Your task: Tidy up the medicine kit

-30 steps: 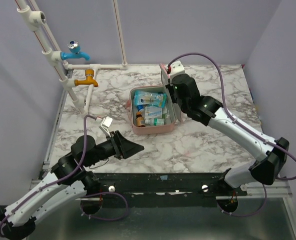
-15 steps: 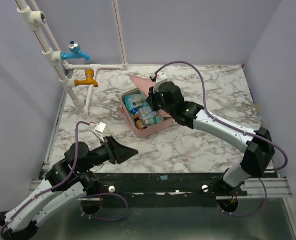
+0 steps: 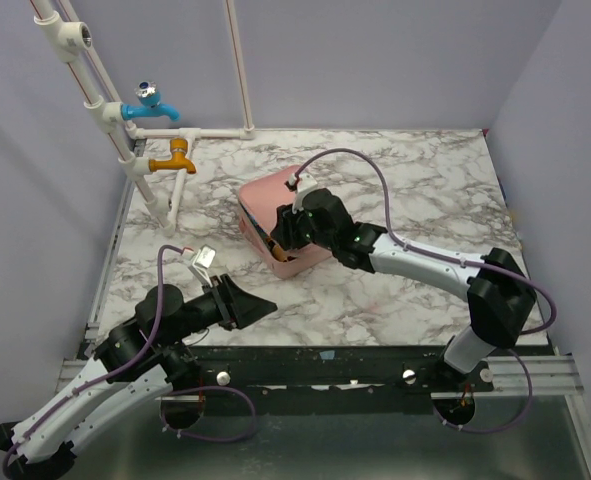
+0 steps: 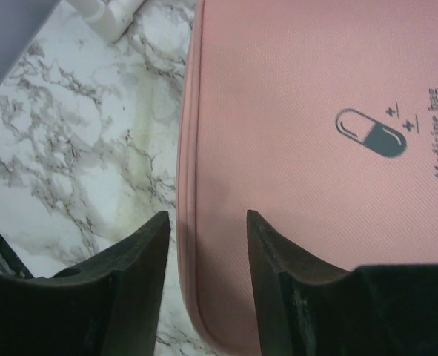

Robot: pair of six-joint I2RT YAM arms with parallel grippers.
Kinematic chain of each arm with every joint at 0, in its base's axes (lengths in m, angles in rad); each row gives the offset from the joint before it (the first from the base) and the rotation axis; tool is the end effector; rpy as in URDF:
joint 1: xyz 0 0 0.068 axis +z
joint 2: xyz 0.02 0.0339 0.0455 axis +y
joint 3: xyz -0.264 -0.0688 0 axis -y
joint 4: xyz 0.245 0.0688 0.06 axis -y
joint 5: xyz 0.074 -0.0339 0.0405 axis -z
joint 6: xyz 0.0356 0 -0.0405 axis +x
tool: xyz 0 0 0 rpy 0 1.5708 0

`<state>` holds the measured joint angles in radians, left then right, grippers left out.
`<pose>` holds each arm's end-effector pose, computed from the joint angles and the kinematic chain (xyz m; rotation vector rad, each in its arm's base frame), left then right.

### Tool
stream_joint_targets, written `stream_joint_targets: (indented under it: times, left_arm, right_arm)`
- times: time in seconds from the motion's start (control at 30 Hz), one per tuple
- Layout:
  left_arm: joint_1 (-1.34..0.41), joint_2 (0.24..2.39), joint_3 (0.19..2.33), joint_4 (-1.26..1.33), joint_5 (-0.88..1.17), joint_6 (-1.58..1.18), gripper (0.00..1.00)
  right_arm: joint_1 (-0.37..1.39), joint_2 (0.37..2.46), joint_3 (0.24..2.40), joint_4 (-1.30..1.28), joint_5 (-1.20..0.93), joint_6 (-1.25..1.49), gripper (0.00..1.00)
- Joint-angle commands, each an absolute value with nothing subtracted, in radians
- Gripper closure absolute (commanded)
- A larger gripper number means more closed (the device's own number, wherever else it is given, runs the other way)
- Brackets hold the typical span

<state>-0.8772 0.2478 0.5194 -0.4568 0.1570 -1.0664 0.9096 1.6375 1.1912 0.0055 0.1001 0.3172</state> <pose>0.0541 -0.0738 0.2817 -0.0597 2.0304 -1.4795 0.2383 0.3005 0.2786 -0.5426 2.0038 0.6722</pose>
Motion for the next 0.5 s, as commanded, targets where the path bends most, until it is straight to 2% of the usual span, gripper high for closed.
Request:
stream_joint_targets:
  times: [0.0, 0.17, 0.3, 0.47]
  left_arm:
    - [-0.873, 0.238, 0.523, -0.466, 0.128, -1.065, 0.39]
    - [-0.873, 0.248, 0.531, -0.469, 0.105, -1.056, 0.39]
    - [-0.873, 0.264, 0.532, -0.47, 0.078, -1.048, 0.39]
    - [-0.873, 0.289, 0.52, -0.478, -0.016, -1.043, 0.39]
  right_arm:
    - [0.919, 1.601, 1.138, 0.04, 0.038, 0.349, 0.46]
    - [0.919, 1.511, 1.135, 0.011, 0.108, 0.33, 0.36]
    - [0.917, 1.447, 1.131, -0.03, 0.307, 0.314, 0.3]
    - [0.877, 1.463, 1.169, -0.106, 0.498, 0.295, 0.29]
